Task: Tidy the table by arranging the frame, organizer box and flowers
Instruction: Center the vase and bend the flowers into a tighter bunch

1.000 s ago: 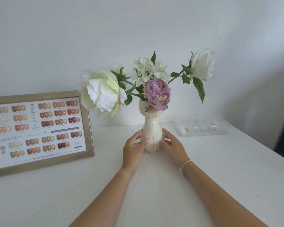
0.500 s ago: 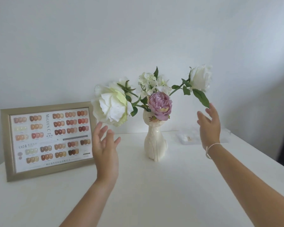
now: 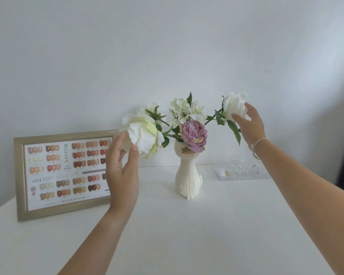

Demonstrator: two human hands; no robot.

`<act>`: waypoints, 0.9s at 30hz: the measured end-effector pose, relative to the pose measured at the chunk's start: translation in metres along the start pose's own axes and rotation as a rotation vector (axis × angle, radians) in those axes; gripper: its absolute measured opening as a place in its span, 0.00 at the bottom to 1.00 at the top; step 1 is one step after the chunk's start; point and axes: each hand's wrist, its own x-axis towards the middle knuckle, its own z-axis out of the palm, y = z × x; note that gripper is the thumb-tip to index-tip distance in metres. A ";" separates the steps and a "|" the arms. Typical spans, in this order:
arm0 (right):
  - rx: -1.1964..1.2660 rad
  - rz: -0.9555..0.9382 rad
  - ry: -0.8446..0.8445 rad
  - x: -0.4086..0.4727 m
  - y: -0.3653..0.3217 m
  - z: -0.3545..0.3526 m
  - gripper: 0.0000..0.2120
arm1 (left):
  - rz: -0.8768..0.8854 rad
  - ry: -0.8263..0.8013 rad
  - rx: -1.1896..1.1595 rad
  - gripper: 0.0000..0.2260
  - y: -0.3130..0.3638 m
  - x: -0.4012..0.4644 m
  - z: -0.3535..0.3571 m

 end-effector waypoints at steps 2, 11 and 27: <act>0.004 -0.005 -0.019 0.000 -0.002 0.004 0.24 | 0.009 -0.006 0.025 0.15 -0.001 0.003 0.004; -0.090 -0.050 -0.078 -0.007 -0.003 0.025 0.12 | 0.065 -0.061 0.097 0.14 -0.003 0.026 0.025; -0.147 -0.066 -0.107 -0.028 0.000 0.037 0.11 | 0.083 -0.240 0.186 0.15 -0.012 0.045 0.032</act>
